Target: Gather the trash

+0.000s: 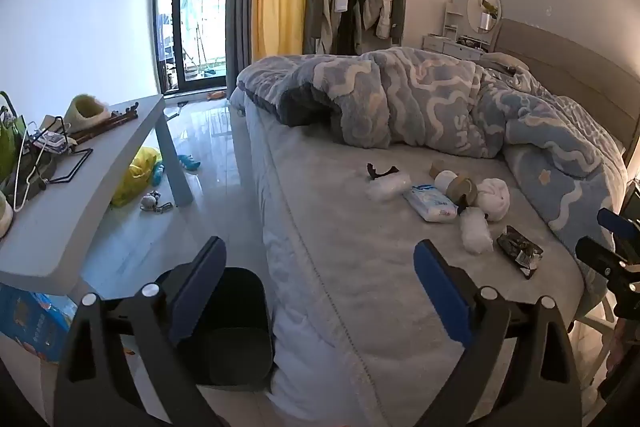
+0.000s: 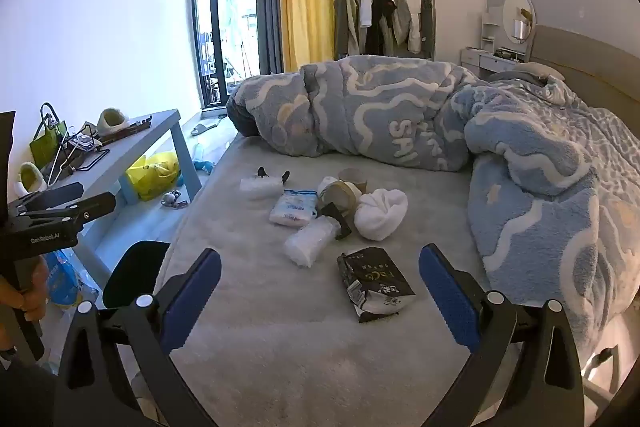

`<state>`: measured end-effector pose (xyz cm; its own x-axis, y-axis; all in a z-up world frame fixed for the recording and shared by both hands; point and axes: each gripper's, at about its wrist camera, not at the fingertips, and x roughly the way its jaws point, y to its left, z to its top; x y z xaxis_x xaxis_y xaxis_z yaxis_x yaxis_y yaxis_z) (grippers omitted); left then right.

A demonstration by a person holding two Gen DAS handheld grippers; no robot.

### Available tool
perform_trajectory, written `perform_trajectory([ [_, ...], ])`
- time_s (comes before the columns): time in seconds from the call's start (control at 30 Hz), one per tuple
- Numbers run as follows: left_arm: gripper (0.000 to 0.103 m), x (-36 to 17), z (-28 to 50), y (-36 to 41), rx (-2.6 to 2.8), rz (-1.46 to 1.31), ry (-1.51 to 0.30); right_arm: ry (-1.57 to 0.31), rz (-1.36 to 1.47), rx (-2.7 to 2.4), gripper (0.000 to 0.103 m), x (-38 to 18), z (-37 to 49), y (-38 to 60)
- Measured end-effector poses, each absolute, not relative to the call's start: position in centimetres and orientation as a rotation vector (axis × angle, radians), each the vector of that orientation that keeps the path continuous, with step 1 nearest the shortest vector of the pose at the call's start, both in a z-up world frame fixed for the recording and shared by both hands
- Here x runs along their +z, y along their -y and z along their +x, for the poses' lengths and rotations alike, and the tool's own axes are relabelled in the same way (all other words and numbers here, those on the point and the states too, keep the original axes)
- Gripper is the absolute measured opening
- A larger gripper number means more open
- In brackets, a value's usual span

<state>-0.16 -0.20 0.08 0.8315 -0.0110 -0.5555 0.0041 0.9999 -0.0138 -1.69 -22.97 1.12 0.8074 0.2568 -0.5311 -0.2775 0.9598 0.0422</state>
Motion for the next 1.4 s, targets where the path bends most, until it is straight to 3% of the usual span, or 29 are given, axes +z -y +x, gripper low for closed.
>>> perform_trajectory([
  [1.4, 0.098, 0.1, 0.2, -1.3, -0.004, -0.049, -0.609, -0.587, -0.034, 0.302, 0.100, 0.2, -1.3, 22.3],
])
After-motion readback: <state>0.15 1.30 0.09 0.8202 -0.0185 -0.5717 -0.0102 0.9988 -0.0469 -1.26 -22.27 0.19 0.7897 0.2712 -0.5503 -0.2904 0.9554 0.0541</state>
